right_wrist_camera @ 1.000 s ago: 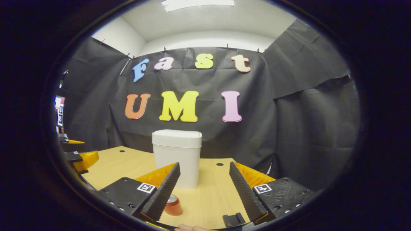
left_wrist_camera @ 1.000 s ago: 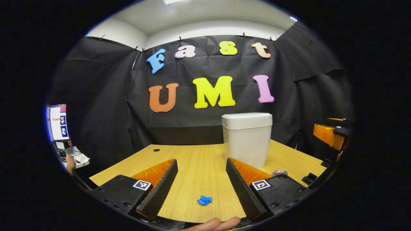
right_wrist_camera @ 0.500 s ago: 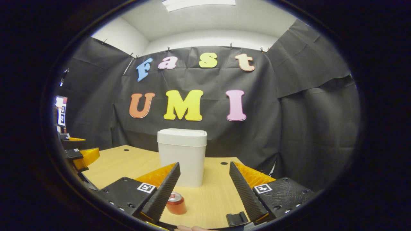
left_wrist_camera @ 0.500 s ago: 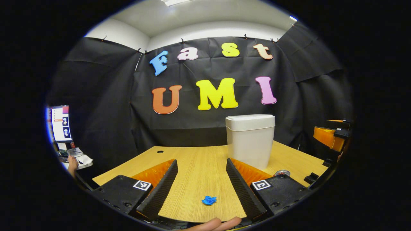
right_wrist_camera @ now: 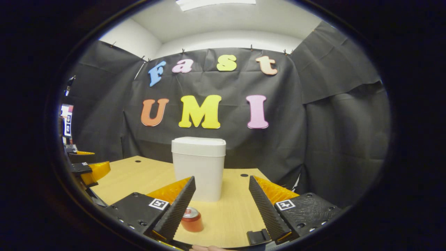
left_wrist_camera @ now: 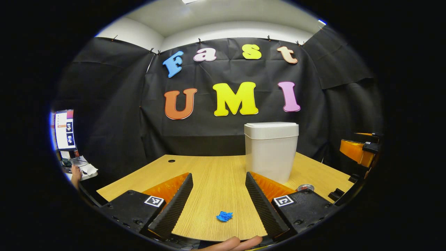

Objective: Press the lid of the desktop garbage bin to open it, pick up the crumpled paper on the desktop and throw it into the bin, then pick up the pop can on the desktop and drop it into the bin, and finally close the garbage bin lid.

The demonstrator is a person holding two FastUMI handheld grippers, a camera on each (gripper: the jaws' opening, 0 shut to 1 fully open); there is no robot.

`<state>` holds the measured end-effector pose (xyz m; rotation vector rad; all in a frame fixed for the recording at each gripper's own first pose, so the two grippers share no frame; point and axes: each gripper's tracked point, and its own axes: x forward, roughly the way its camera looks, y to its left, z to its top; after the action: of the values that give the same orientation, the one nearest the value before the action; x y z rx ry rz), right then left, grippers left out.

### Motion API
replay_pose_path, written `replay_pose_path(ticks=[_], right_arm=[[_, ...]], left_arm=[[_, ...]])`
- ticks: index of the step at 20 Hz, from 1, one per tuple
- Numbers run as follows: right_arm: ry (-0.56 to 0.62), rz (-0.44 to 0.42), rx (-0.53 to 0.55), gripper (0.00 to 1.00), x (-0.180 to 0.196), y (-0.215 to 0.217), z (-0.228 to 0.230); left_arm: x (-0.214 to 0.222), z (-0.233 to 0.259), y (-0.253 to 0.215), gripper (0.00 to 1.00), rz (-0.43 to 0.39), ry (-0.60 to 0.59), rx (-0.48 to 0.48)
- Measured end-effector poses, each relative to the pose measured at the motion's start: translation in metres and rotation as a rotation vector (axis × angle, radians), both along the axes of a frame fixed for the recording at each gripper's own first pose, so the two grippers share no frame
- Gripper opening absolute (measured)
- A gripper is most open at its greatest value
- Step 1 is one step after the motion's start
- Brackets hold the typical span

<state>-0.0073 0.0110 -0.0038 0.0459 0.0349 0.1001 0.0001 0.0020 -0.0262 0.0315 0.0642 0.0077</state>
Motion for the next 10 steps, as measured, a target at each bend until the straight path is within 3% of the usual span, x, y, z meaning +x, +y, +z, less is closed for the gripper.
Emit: replay_pose_path(ticks=[4,7,10], right_arm=[[-0.010,0.015,0.000,0.93,0.002,0.006,0.004],[0.020,-0.020,0.032,0.95,0.009,0.001,0.007],[0.020,0.024,-0.006,0.94,0.020,0.016,0.025]], left_arm=[[0.000,-0.002,0.004,0.98,0.005,0.003,0.004],[0.003,-0.002,0.007,0.98,0.008,0.004,-0.008],[0.004,-0.006,0.006,0.98,0.004,0.018,-0.011]])
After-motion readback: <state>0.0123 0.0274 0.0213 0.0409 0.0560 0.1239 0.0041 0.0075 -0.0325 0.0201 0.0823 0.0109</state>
